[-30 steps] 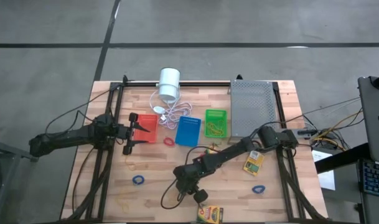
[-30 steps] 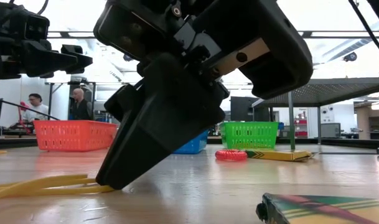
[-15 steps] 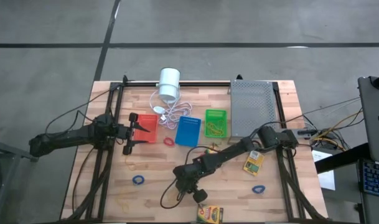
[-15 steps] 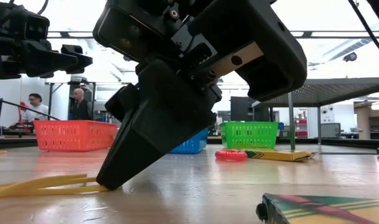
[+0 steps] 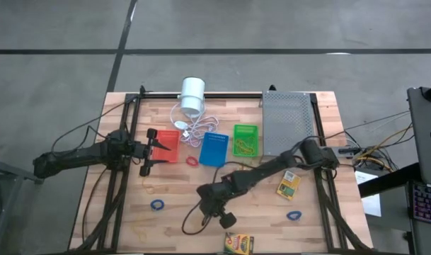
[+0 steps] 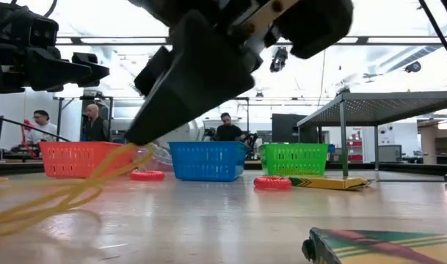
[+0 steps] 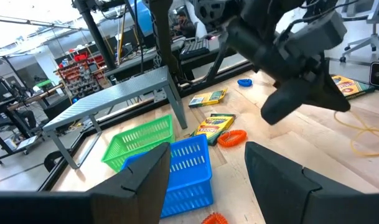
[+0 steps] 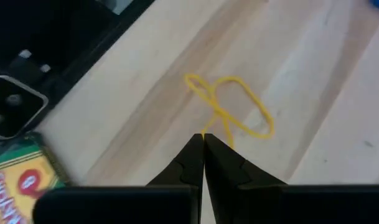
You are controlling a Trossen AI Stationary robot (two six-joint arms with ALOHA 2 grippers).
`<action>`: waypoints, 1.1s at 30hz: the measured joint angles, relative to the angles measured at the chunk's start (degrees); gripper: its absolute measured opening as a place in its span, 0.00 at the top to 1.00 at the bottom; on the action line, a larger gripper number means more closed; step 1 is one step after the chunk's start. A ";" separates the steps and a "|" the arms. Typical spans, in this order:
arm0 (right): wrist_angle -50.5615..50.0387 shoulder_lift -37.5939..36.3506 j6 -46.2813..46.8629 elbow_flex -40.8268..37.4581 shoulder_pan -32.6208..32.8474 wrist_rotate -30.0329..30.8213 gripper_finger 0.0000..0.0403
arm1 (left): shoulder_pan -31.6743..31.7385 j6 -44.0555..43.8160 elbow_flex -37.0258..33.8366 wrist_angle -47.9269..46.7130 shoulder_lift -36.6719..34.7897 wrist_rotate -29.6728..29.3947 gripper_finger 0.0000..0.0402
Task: Pick & Place Office Desk Supplies
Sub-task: Put the yellow rubber band into the green bin
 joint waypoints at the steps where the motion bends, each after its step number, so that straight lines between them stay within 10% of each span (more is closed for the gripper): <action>1: -0.59 -0.47 0.00 0.00 0.02 1.15 0.98 | -0.01 -0.01 -0.01 -0.02 0.00 0.00 0.48; 33: -21.48 -23.67 8.53 0.13 0.48 27.93 0.98 | -0.02 0.00 0.00 0.00 0.54 -0.01 0.48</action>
